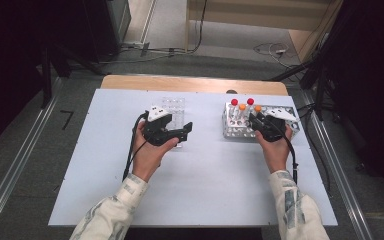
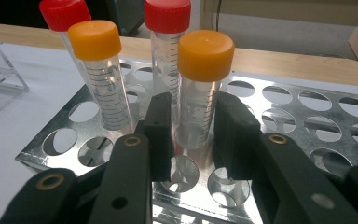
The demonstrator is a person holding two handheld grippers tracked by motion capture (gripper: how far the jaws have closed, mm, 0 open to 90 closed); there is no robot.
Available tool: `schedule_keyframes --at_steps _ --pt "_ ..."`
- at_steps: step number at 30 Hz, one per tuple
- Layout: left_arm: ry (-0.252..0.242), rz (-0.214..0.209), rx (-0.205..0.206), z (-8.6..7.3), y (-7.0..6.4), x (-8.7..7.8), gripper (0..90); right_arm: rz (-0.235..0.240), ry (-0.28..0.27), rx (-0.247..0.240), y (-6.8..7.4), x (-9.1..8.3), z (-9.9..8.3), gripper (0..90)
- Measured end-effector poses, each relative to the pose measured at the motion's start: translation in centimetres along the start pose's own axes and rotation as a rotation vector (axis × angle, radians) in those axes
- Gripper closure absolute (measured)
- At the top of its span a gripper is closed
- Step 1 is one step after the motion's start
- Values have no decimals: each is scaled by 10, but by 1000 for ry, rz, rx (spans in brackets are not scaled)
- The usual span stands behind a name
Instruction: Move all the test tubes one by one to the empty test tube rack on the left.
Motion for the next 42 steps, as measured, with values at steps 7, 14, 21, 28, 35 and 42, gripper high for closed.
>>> schedule_keyframes --at_steps 7,14,21,28,35,42 --pt "0 1 1 0 0 0 222 -2 -5 -10 0 0 2 711" --pt "-3 2 0 0 0 -1 222 -11 -45 -17 -3 -10 17 711" --pt "1 -2 4 0 -1 -2 222 -11 -70 -12 -9 -23 28 711" --pt "-3 1 2 1 0 -4 222 -10 -90 -7 -11 -40 34 711" --pt "-3 2 1 0 -1 -4 222 13 -113 -21 -5 -56 38 711" --pt "-5 3 5 0 -2 -5 222 38 -113 -40 7 -62 35 711"
Point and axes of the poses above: each handheld gripper's, and its own axes: x roughly forward along the jaws, z roughly out of its top, y roughly to its left, the point moved 2 cm from there along x, roughly forward along the jaws, and after that the axes turned 13 degrees about -x, right-handed, at the moved point
